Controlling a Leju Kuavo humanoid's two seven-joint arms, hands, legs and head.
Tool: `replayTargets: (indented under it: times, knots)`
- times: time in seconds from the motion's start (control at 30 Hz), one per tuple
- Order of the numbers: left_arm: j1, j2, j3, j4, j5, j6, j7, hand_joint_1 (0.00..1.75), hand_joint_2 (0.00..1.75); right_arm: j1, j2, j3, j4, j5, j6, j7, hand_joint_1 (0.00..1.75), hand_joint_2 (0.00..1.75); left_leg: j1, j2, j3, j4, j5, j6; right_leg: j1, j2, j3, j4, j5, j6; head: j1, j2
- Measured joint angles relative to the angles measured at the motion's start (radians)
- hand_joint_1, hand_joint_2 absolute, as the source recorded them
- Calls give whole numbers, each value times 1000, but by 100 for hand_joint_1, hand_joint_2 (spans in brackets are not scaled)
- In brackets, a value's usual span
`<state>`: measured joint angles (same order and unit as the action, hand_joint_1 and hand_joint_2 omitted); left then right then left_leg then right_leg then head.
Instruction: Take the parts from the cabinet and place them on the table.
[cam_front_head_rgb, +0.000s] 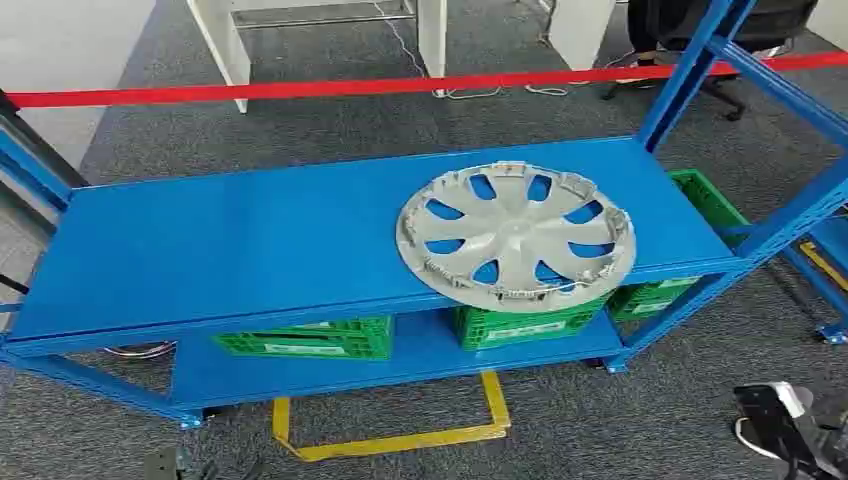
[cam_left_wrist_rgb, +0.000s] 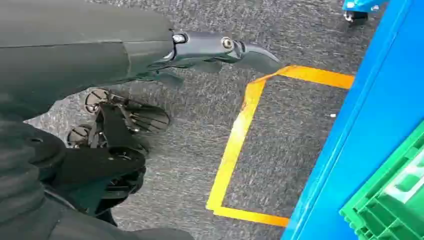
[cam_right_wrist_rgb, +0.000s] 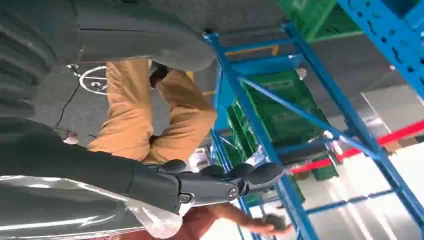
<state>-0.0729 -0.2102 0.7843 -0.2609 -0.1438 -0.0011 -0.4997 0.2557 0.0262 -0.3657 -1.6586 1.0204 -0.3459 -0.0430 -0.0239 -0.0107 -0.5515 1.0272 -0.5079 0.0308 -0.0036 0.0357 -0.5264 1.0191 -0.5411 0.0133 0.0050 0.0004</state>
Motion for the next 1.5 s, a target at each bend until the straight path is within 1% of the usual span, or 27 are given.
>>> replayTargets:
  times: [0.1,0.13,0.17,0.23,0.33,0.47,0.57,0.7,0.83,0.93,1.07,1.2,1.37,1.43,1.5]
  knots:
    - [-8,0,0,0,-19,-6,0,0,175,-46,-68,68,23,-11,35,90,0,175,0,0,0,0,0,0,0,0,0,0,1,1,0,0]
    - [-10,0,0,0,-19,-6,0,0,175,-54,-71,71,24,-11,36,93,0,175,0,0,0,0,0,0,0,0,0,0,1,1,0,0]
    - [-13,-1,0,0,-27,-7,0,0,175,-74,-102,104,44,-21,48,128,0,175,0,0,0,0,1,1,0,-1,0,0,1,1,0,0]
    - [-15,0,0,1,-32,-8,3,0,175,-112,-139,144,69,-29,65,162,0,175,0,0,0,1,1,1,0,0,0,0,1,1,0,0]
    - [-18,0,0,1,-42,-11,5,0,175,-170,-188,204,106,-36,96,203,0,175,0,0,0,1,1,1,0,0,0,0,1,1,0,0]
    - [-22,0,0,1,-50,-15,10,0,175,-248,-226,276,156,-37,129,225,0,175,0,0,0,1,2,1,0,-1,0,0,1,1,0,0]
    - [-22,0,-1,1,-57,-16,15,0,175,-297,-237,325,193,-12,156,241,0,175,0,-1,0,1,2,1,0,0,0,0,1,1,0,0]
    - [-32,0,-2,1,-71,-18,18,0,175,-382,-239,426,274,51,193,272,0,175,0,-1,0,1,2,1,0,0,0,0,1,1,0,0]
    - [-37,0,-3,1,-74,-18,18,0,175,-449,-236,529,338,76,220,277,0,175,0,-1,0,1,2,1,0,-1,0,1,1,1,0,0]
    - [-39,0,-3,1,-78,-18,18,0,175,-473,-229,609,365,89,248,283,0,175,0,-2,0,1,2,1,0,-2,0,1,1,1,0,0]
    - [-38,0,-2,1,-79,-17,18,0,175,-482,-224,688,378,116,272,293,0,175,0,-2,-1,1,2,1,0,-2,0,1,1,1,0,0]
    - [-38,1,-2,1,-79,-17,18,0,175,-483,-223,729,383,120,273,297,0,175,0,-2,-1,1,2,1,0,-2,0,1,1,1,0,0]
    - [-38,2,-2,1,-79,-17,18,0,175,-486,-223,752,385,122,274,299,0,175,0,-2,-1,1,2,1,0,-2,0,1,1,1,0,0]
    - [-37,3,-2,1,-79,-17,18,0,175,-488,-223,761,385,126,283,298,0,175,0,-2,-1,1,2,1,0,-2,0,1,1,1,0,0]
    - [-37,3,-2,1,-79,-17,18,0,175,-492,-223,782,382,126,308,292,0,175,0,-2,-1,1,2,1,0,-2,0,1,1,1,0,0]
